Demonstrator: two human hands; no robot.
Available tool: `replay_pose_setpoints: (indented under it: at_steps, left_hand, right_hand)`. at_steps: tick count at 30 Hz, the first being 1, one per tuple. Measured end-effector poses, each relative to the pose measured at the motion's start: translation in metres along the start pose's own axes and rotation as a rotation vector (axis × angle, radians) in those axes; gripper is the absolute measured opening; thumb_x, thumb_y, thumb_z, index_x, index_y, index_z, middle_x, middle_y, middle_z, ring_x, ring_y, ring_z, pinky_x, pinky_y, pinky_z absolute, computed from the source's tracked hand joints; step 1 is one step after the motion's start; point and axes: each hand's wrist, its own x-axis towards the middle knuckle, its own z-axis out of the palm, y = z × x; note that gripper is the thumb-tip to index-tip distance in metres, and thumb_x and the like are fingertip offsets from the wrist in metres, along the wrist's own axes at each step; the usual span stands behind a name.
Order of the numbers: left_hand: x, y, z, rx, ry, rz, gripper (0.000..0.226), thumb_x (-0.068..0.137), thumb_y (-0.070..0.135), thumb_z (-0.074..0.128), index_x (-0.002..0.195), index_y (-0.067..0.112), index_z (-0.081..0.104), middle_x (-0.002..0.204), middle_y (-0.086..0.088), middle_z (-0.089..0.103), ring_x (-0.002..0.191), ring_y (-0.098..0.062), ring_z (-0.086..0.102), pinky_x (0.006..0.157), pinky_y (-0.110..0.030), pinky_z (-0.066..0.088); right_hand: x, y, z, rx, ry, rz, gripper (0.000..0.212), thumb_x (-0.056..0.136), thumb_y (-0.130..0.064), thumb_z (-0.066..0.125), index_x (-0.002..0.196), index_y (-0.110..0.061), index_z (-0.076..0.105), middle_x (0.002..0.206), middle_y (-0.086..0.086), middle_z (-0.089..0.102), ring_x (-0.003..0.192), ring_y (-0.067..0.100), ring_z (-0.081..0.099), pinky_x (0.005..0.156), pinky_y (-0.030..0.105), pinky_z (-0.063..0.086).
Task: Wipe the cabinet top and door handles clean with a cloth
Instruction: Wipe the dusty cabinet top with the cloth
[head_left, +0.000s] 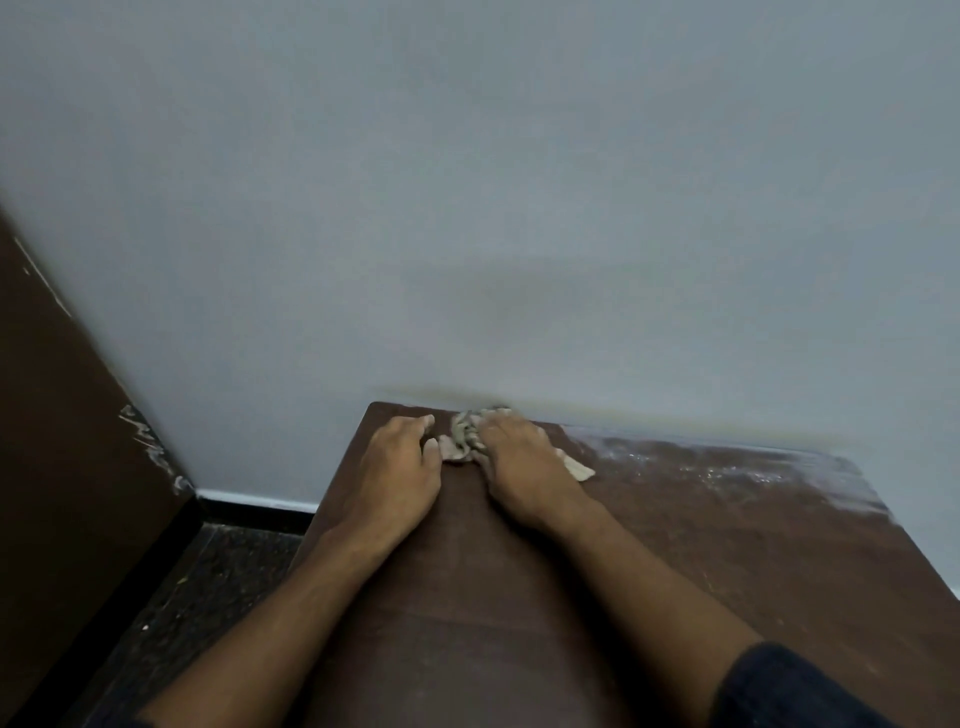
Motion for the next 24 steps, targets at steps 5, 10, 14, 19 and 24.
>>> replay_pose_setpoints:
  at_steps: [5, 10, 14, 19, 24]
  left_hand:
    - [0.005, -0.004, -0.001, 0.057, 0.079, -0.024, 0.039, 0.097, 0.014, 0.047, 0.134, 0.009, 0.057, 0.136, -0.008, 0.059, 0.129, -0.023, 0.049, 0.109, -0.035, 0.039]
    - [0.001, -0.001, -0.007, 0.042, 0.216, -0.047, 0.038, 0.094, 0.014, 0.043, 0.125, 0.002, 0.061, 0.128, -0.016, 0.062, 0.122, -0.033, 0.051, 0.107, -0.040, 0.037]
    - [-0.004, -0.015, -0.016, 0.068, 0.313, -0.031, 0.034, 0.092, 0.009, 0.046, 0.120, -0.001, 0.062, 0.123, -0.017, 0.063, 0.118, -0.035, 0.052, 0.106, -0.040, 0.037]
    - [0.010, -0.019, -0.006, 0.112, 0.144, 0.006, 0.030, 0.092, 0.008, 0.048, 0.116, 0.007, 0.067, 0.118, -0.014, 0.067, 0.113, -0.035, 0.055, 0.102, -0.043, 0.042]
    - [0.014, 0.022, 0.027, 0.170, -0.045, 0.197, 0.035, 0.093, 0.017, 0.051, 0.126, 0.009, 0.063, 0.124, -0.009, 0.064, 0.119, -0.028, 0.055, 0.105, -0.038, 0.041]
  right_hand:
    - [0.007, -0.003, 0.003, -0.102, 0.054, 0.170, 0.045, 0.101, -0.023, 0.043, 0.144, -0.013, 0.043, 0.146, 0.011, 0.045, 0.134, 0.034, 0.037, 0.112, 0.051, 0.031]
    - [0.070, -0.083, 0.039, -0.129, -0.035, 0.061, 0.042, 0.106, -0.024, 0.032, 0.144, -0.010, 0.042, 0.146, 0.018, 0.046, 0.133, 0.039, 0.040, 0.109, 0.053, 0.033]
    - [0.086, -0.098, 0.039, -0.009, -0.105, -0.049, 0.046, 0.106, -0.028, 0.035, 0.149, -0.012, 0.037, 0.152, 0.013, 0.038, 0.141, 0.036, 0.029, 0.120, 0.053, 0.020]
    - [0.050, -0.038, 0.024, 0.010, -0.001, -0.059, 0.042, 0.103, -0.024, 0.043, 0.143, -0.010, 0.047, 0.149, 0.014, 0.046, 0.135, 0.036, 0.040, 0.116, 0.050, 0.028]
    - [-0.010, 0.047, -0.010, -0.028, 0.085, 0.059, 0.043, 0.101, -0.026, 0.049, 0.141, -0.009, 0.050, 0.141, 0.013, 0.052, 0.130, 0.034, 0.045, 0.115, 0.045, 0.032]
